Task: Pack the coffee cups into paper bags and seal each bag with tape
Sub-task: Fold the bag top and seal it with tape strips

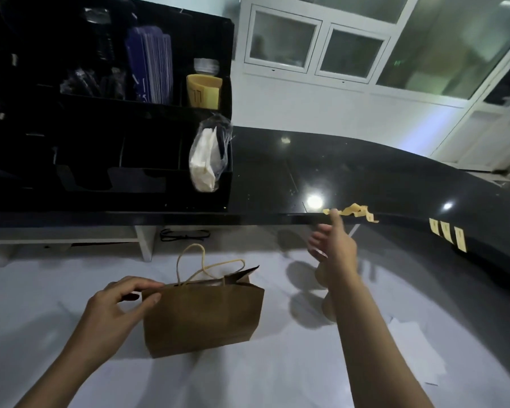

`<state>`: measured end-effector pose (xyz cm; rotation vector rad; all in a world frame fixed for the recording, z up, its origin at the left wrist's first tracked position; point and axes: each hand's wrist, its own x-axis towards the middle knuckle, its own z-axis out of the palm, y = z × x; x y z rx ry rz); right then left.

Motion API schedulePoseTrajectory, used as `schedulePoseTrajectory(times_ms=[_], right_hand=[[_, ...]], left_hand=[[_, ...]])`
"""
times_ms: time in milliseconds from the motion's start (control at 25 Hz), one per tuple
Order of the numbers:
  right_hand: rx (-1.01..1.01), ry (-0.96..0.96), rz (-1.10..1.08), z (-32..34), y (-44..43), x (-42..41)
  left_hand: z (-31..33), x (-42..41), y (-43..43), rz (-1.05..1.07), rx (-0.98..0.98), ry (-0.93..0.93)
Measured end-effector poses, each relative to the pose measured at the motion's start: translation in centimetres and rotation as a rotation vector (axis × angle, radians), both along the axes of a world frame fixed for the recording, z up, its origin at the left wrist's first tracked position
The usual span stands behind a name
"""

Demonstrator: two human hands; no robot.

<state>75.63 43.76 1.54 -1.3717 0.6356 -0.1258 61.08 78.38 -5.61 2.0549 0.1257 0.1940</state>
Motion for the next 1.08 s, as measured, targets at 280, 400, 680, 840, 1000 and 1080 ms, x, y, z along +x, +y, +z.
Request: schedulePoseTrajectory(times_ms=[280, 400, 680, 840, 1000, 1080], right_hand=[[0.032, 0.245, 0.0, -0.5, -3.1, 5.7], [0.013, 0.167, -0.08, -0.8, -2.9, 7.0], [-0.099, 0.038, -0.143, -1.8, -2.9, 7.0], [-0.434, -0.116, -0.09, -1.3, -0.9, 4.6], [-0.477, -0.158, 0.037, -1.2, 1.3, 1.0], [-0.465, -0.166, 0.119, -1.4, 2.4, -1.3]], left_hand=[[-0.1, -0.2, -0.7, 0.053, -0.018, 0.011], [-0.2, -0.4, -0.9, 0.064, -0.041, 0.007], [-0.2, -0.5, -0.9, 0.054, -0.031, -0.023], [-0.2, -0.5, -0.6, 0.047, -0.029, -0.006], [-0.1, -0.7, -0.6, 0.03, -0.008, -0.024], [-0.1, -0.7, -0.6, 0.026, -0.015, -0.033]])
